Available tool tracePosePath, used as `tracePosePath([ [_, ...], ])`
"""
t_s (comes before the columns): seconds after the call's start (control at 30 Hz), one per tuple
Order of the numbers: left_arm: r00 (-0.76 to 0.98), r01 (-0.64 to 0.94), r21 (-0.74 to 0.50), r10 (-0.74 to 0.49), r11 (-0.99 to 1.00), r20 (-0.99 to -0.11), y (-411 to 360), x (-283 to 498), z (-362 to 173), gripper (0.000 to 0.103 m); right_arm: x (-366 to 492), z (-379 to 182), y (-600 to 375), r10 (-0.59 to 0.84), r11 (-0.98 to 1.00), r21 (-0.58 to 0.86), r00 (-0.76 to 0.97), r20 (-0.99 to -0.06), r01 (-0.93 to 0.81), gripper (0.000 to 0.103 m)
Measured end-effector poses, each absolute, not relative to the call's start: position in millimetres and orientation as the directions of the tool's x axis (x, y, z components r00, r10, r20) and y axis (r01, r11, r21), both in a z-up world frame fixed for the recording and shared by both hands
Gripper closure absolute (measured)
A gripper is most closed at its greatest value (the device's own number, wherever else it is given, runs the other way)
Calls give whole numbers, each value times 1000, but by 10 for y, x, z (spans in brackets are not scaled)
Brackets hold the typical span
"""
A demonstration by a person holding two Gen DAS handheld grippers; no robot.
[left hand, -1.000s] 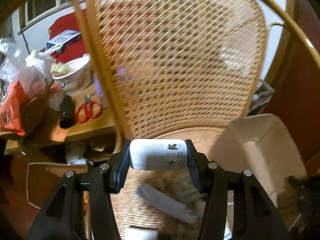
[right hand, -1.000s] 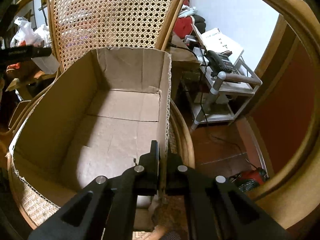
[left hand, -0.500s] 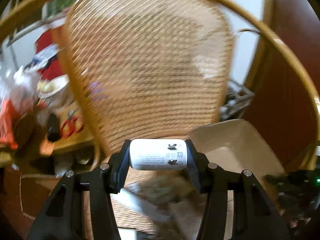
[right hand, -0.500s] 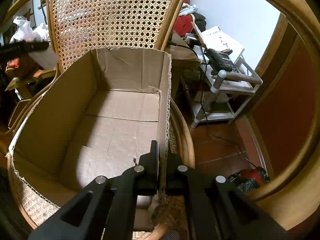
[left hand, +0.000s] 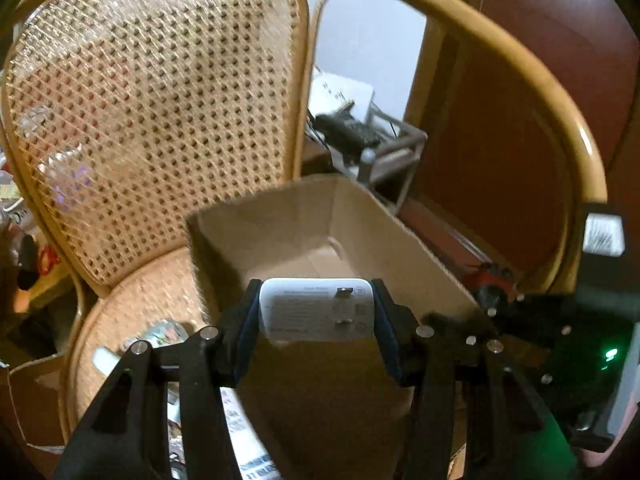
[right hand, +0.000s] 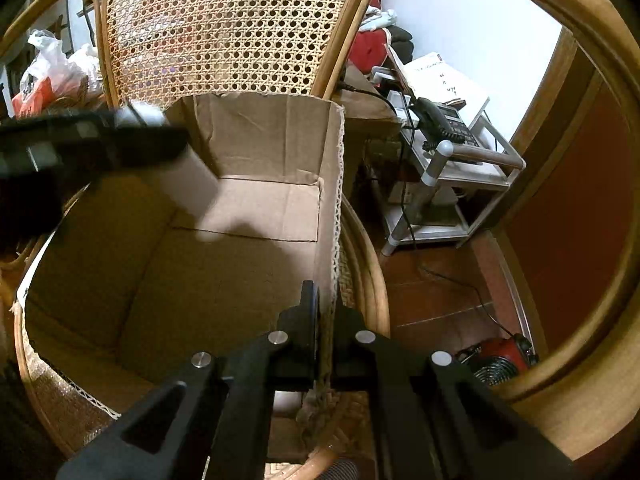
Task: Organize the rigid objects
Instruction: 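Carry the white charger into the box and open the left gripper, then grasp the square white charger plug with the left gripper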
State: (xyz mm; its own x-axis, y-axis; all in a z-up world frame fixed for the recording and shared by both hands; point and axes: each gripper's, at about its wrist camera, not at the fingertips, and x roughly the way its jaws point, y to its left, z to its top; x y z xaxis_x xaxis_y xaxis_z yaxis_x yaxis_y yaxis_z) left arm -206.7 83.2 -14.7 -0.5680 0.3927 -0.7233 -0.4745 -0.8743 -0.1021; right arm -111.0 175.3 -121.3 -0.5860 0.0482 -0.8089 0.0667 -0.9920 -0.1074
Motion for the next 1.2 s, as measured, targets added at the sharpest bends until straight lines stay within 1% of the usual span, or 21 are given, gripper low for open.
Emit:
tracePosePath([
  [0.1, -566, -468, -82, 370, -880, -737, 877, -2058, -242, 53, -1111, -1213, 1748, 48, -992, -108, -584, -810, 68, 96],
  [0.23, -551, -462, -85, 361, -883, -752, 894, -2067, -336, 53, -1112, -1215, 1745, 46, -992, -106, -583, -811, 70, 96],
  [0.4, -556, -459, -80, 356, -885, -751, 884, -2066, -331, 52, -1112, -1217, 1746, 43, -992, -102, -582, -812, 69, 96],
  [0.43, -574, -453, -76, 356, -888, -737, 860, -2046, -313, 52, -1112, -1218, 1745, 42, -992, -101, -582, -812, 69, 96],
  [0.5, -615, -439, -39, 331, -898, -716, 857, -2029, -263, 35, -1113, -1218, 1745, 42, -992, -100, -581, -813, 70, 96],
  [0.57, -648, -427, -6, 311, -904, -695, 843, -2003, -209, 34, -1108, -1216, 1756, 40, -993, -99, -578, -815, 71, 96],
  [0.67, -650, -425, -21, 322, -905, -689, 778, -1998, -154, 34, -1112, -1214, 1766, 36, -993, -92, -576, -817, 69, 96],
  [0.9, -681, -389, -23, 304, -921, -666, 420, -1929, -81, 33, -1115, -1220, 1762, 37, -993, -94, -575, -817, 69, 96],
  [0.93, -688, -380, -32, 306, -924, -658, 321, -1902, -51, 32, -1112, -1218, 1764, 37, -993, -94, -574, -818, 70, 96],
  [1.0, -704, -364, -32, 297, -931, -645, 152, -1862, -23, 18, -1110, -1220, 1761, 38, -993, -96, -574, -818, 71, 96],
  [1.03, -715, -351, -23, 285, -936, -639, 75, -1832, -16, 16, -1102, -1216, 1768, 38, -993, -97, -574, -818, 72, 96],
  [1.1, -731, -328, -6, 257, -945, -632, -99, -1762, -25, 15, -1111, -1221, 1761, 38, -992, -98, -574, -818, 74, 96],
  [1.2, -722, -306, -20, 245, -952, -647, -363, -1639, -81, 15, -1109, -1220, 1764, 39, -992, -100, -574, -818, 74, 96],
])
